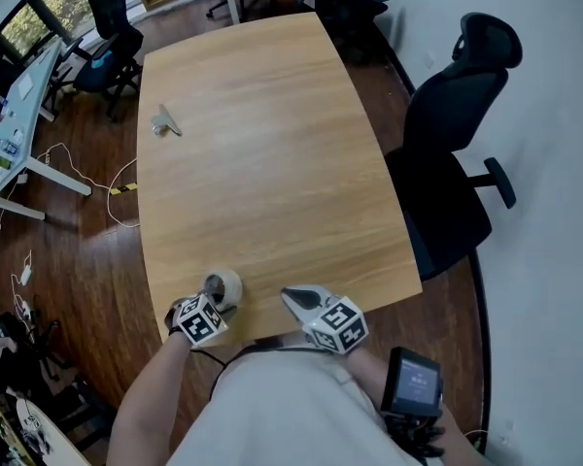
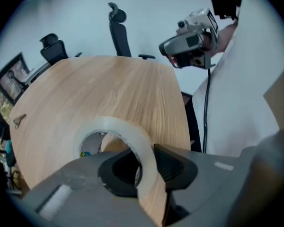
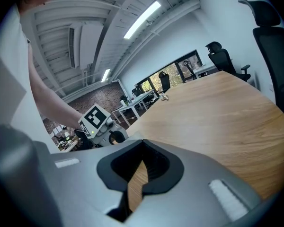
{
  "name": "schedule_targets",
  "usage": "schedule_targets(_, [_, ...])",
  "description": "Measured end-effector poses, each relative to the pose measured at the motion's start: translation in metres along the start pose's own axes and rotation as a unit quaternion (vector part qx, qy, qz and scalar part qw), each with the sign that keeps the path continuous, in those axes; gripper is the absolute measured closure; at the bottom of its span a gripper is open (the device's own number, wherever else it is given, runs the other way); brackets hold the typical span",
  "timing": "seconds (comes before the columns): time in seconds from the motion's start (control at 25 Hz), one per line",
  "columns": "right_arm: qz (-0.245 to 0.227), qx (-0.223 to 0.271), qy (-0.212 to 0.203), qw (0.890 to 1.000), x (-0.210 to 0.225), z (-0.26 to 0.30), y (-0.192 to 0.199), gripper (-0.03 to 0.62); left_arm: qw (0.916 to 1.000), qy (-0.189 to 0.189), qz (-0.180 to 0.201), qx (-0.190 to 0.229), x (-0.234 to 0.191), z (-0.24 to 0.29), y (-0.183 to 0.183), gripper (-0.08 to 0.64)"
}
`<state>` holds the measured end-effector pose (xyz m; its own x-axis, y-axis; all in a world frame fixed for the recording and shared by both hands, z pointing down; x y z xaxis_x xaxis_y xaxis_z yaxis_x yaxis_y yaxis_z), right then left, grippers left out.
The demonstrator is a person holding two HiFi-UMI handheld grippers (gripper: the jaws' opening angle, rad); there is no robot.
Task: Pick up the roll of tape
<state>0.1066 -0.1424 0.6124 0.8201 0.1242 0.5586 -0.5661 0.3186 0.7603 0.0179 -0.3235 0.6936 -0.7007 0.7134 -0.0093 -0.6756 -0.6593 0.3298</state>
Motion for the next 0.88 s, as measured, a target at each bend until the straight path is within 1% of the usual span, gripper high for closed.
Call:
schedule_targets(0.08, [-0.003, 0.001, -0.002, 1.000, 0.003, -0.003, -0.003, 0.586, 0.9985, -0.005, -0.046, 0.031, 0.000, -0.007, -0.006, 0.457])
schedule_targets(0.16, [-0.008, 0.002, -0.004, 1.000, 0.009, -0.006, -0.007, 0.586, 0.9934, -0.014, -0.090, 0.070, 0.000, -0.015, -0.016, 0.457])
schedule_targets(0.24, [-0.016, 0.001, -0.006, 1.000, 0.013, -0.008, -0.011, 0.585, 0.9841, -0.023, -0.135, 0.114, 0.001, -0.025, -0.025, 0.457])
schedule_targets(0.36, [-0.032, -0.001, -0.011, 0.999, 0.018, -0.010, -0.020, 0.586, 0.9659, -0.041, -0.184, 0.177, 0.005, -0.041, -0.038, 0.457])
schedule_targets(0.44, [-0.048, -0.001, -0.016, 0.999, 0.022, -0.014, -0.027, 0.586, 0.9498, -0.057, -0.214, 0.221, 0.007, -0.053, -0.050, 0.457])
schedule_targets(0.56, [-0.078, 0.001, -0.024, 0.997, 0.024, -0.023, -0.040, 0.586, 0.9203, -0.084, -0.256, 0.284, 0.010, -0.070, -0.063, 0.456])
schedule_targets(0.64, [-0.098, 0.003, -0.033, 0.995, 0.023, -0.029, -0.049, 0.586, 0.9007, -0.101, -0.278, 0.318, 0.012, -0.082, -0.068, 0.457])
schedule_targets(0.76, [-0.127, 0.011, -0.052, 0.991, 0.019, -0.038, -0.064, 0.585, 0.8719, -0.126, -0.304, 0.362, 0.016, -0.099, -0.074, 0.456])
schedule_targets(0.88, [-0.149, 0.021, -0.071, 0.986, 0.013, -0.046, -0.077, 0.586, 0.8484, -0.152, -0.317, 0.395, 0.024, -0.116, -0.081, 0.456])
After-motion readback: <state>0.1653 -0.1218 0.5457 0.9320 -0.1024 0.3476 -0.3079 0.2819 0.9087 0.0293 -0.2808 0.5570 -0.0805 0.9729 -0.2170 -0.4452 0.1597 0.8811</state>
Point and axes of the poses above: the fingertips, and each gripper's own axes: z forward along the fingers, x to its right, y out of its underside, the point moved 6 cm from there along -z, backward along the fingers, and after that the axes turned 10 degrees about -y, right-handed, at the moved point
